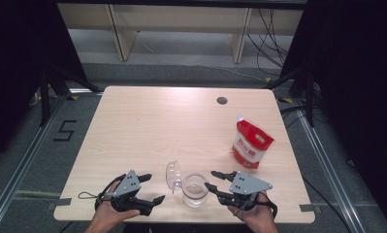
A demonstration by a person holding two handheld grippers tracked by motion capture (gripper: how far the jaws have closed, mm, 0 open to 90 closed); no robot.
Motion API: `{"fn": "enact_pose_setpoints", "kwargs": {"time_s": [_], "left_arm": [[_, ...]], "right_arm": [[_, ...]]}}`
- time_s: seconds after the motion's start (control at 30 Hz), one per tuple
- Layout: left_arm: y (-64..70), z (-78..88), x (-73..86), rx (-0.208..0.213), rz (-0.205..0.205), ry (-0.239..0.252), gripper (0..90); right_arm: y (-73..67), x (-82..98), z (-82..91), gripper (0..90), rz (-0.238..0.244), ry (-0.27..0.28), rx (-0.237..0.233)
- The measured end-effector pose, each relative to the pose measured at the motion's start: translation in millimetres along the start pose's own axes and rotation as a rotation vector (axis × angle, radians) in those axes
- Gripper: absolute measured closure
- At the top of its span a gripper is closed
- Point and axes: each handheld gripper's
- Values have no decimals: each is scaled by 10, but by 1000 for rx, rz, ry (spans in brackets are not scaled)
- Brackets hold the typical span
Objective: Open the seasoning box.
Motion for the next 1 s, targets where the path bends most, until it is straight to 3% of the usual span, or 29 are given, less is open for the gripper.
{"fn": "enact_pose_setpoints", "kwargs": {"time_s": [0.13,0.3,0.43,0.47,0.53,0.6,0.63,0.73,1.0], "left_arm": [[16,6,-1,-1,-12,4,151],[24,-12,-3,5,1,11,152],[26,-18,-5,3,-14,2,152],[19,-9,-7,-14,-31,-18,152],[24,-13,-11,-6,-29,-4,152],[23,-14,-14,-1,-32,-2,152],[35,-19,-7,-1,-10,8,152],[16,-8,-17,1,-34,1,152],[23,-11,-24,-3,-21,5,152]], "right_arm": [[57,113,63,476,-54,-38,24],[113,222,82,436,-73,-41,43],[136,271,105,409,-87,-43,57],[157,300,141,402,-111,-48,65],[168,327,156,390,-124,-38,86],[184,352,181,384,-128,-40,81],[184,352,181,384,-128,-40,81],[195,396,225,374,-136,-45,78],[194,458,293,360,-133,-65,82]]}}
Point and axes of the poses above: each handheld gripper's, and its own axes: z roughly backward along the jaws, x roughly out of its underside, y roughly to its right, and after that the axes turned 8 degrees about z, right-handed
